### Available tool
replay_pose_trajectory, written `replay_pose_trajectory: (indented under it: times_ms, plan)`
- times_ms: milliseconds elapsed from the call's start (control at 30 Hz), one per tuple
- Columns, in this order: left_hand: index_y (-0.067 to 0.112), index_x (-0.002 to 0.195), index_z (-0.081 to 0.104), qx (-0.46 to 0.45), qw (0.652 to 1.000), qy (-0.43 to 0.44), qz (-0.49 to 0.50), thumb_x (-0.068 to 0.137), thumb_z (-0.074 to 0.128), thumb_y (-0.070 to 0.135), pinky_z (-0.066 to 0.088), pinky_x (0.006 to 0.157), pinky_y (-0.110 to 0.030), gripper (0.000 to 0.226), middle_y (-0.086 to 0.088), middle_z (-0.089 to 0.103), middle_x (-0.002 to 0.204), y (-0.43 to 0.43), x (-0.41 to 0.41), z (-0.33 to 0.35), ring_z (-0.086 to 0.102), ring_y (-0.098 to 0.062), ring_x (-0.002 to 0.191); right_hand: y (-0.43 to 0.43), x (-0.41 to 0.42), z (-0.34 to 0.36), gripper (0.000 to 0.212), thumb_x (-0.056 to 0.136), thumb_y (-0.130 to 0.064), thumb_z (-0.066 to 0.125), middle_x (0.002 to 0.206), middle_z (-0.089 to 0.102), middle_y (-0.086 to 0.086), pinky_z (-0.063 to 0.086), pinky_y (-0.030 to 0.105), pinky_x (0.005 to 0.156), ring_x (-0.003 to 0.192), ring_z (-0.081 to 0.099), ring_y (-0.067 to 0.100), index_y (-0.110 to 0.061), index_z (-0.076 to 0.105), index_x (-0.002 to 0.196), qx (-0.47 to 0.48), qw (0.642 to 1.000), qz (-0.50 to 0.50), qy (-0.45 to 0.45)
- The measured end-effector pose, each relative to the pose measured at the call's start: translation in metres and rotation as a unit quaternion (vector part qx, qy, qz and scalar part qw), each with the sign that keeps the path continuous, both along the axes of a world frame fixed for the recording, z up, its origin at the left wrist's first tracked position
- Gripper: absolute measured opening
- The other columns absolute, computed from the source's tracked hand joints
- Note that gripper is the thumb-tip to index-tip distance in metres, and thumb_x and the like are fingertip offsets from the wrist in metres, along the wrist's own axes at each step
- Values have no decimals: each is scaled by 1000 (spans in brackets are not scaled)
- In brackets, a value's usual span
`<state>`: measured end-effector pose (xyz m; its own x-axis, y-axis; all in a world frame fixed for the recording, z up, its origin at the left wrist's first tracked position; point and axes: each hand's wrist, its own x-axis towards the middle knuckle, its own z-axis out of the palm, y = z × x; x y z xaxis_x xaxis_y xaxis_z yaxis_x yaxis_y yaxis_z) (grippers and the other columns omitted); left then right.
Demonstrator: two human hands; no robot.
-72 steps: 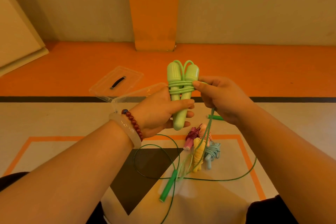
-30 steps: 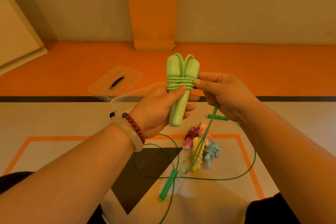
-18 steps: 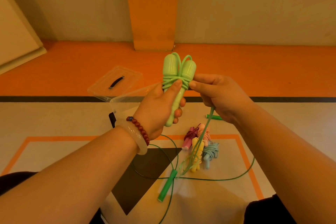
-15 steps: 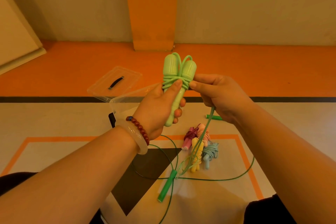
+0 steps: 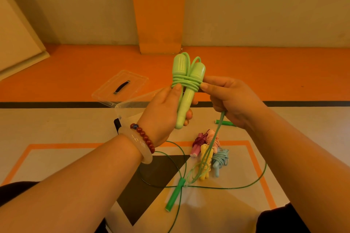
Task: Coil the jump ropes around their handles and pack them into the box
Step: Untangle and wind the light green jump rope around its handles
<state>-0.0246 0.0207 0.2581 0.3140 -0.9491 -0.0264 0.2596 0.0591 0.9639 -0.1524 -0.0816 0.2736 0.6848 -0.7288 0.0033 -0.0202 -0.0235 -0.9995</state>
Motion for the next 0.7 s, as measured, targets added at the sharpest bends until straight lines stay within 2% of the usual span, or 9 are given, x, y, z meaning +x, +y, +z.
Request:
replay_pose_trajectory:
  times_ms: [200,400,467,533,600,667,700]
  plan:
    - [12,93,55,6,999,-17,34,103,32,38,35,39,-19,36,1,57,60,-2,-1,2,44,-10,40,3,1,1,31,93,-10,53,48,54,-12,11,30,51,46,20,7,-14,62,123,-4,1000,0,-13]
    - [8,106,55,29,998,16,49,99,35,47,35,38,-18,44,-1,55,56,-4,-3,1,44,-10,39,4,4,-1,30,91,-10,56,55,54,-10,10,31,51,49,18,9,-17,65,118,21,999,-14,-34]
    - [9,104,56,38,998,-19,38,99,33,47,39,41,-20,45,1,58,57,-4,-2,2,48,-10,41,5,5,-1,28,90,-11,57,59,55,-6,10,30,49,48,19,8,-18,67,116,21,999,-24,-35]
    - [15,98,59,46,995,-85,29,101,31,44,45,46,-23,41,5,63,59,-4,3,5,53,-10,46,6,5,-1,26,92,-10,55,57,59,-11,13,26,47,47,19,8,-18,67,114,9,999,-40,-26]
    - [20,95,62,59,988,-138,23,102,32,42,53,58,-25,38,5,70,69,-6,10,6,61,-10,56,9,6,0,26,94,-8,54,56,63,-13,18,18,42,44,23,5,-16,64,117,2,998,-60,-24]
    - [21,95,66,77,982,-169,32,101,37,47,57,77,-38,39,-3,74,84,-7,18,8,68,-18,75,14,9,2,28,95,-5,53,66,66,-11,27,11,39,38,35,0,-12,62,121,9,996,-78,-37]
    - [17,94,68,91,975,-196,45,99,39,49,55,82,-45,44,-12,72,89,-7,20,10,67,-25,82,18,10,3,29,95,-3,52,75,67,-5,32,8,40,38,43,-2,-10,60,122,11,995,-84,-43]
